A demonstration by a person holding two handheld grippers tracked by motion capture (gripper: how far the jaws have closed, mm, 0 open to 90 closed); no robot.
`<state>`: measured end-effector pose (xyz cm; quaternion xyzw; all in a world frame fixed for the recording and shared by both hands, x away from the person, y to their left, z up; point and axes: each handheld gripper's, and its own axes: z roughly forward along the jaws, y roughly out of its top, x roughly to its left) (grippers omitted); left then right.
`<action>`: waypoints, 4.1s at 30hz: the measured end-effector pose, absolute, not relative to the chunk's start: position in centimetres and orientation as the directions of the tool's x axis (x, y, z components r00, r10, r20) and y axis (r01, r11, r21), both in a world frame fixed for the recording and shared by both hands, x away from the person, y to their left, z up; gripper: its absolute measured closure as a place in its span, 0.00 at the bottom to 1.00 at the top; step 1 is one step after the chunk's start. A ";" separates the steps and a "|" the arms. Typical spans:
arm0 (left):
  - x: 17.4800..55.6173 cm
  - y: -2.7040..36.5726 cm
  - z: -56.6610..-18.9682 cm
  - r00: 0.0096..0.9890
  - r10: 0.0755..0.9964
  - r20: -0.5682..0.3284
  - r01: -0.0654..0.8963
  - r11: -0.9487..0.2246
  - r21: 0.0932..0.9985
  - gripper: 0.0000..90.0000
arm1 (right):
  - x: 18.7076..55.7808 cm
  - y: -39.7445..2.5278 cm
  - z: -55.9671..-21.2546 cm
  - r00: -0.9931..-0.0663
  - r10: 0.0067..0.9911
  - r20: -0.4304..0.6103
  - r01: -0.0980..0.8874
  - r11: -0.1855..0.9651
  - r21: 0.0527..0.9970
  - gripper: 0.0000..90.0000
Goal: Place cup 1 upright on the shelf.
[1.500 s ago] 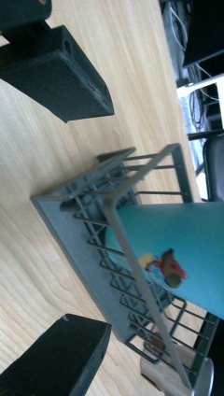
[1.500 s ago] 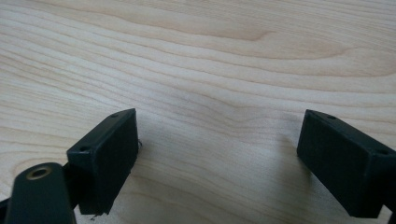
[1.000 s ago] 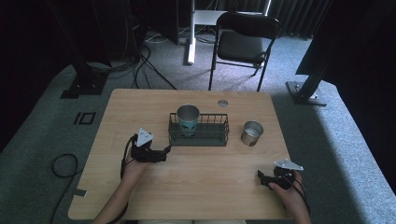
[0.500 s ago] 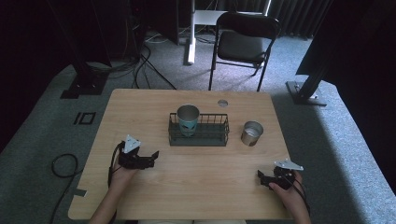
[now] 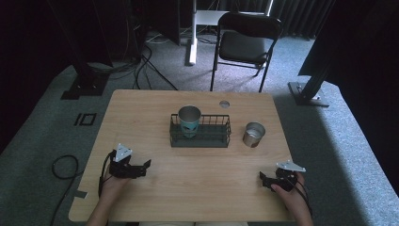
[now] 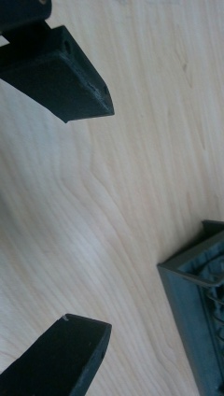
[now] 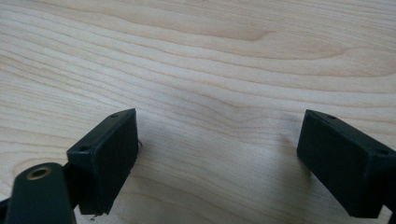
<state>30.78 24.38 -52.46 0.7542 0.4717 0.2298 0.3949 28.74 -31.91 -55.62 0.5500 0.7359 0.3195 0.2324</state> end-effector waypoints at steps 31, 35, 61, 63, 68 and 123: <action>28.0 28.1 -54.5 0.232 0.973 0.014 0.676 -0.172 0.716 0.01 | 28.7 -31.9 -55.6 -0.287 0.958 0.009 0.660 0.191 0.727 0.14; 28.0 28.3 -54.8 0.179 0.983 0.038 0.706 -0.155 0.691 0.01 | 28.7 -31.9 -55.6 -0.288 0.958 0.009 0.660 0.191 0.726 0.14; 27.5 28.8 -55.4 0.129 0.992 0.008 0.721 -0.099 0.686 0.01 | 28.7 -31.9 -55.6 -0.288 0.958 0.009 0.660 0.191 0.726 0.14; 27.5 28.8 -55.4 0.131 0.991 0.007 0.721 -0.100 0.686 0.01 | 28.7 -31.9 -55.6 -0.288 0.958 0.009 0.660 0.192 0.726 0.14; 27.6 28.9 -55.4 0.135 0.991 0.008 0.721 -0.103 0.686 0.01 | 28.7 -31.9 -55.6 -0.288 0.958 0.009 0.661 0.192 0.726 0.14; 28.0 28.9 -55.4 0.133 0.991 0.007 0.721 -0.101 0.686 0.01 | 30.7 -31.4 -53.2 -0.336 0.942 0.022 0.560 0.181 0.808 0.14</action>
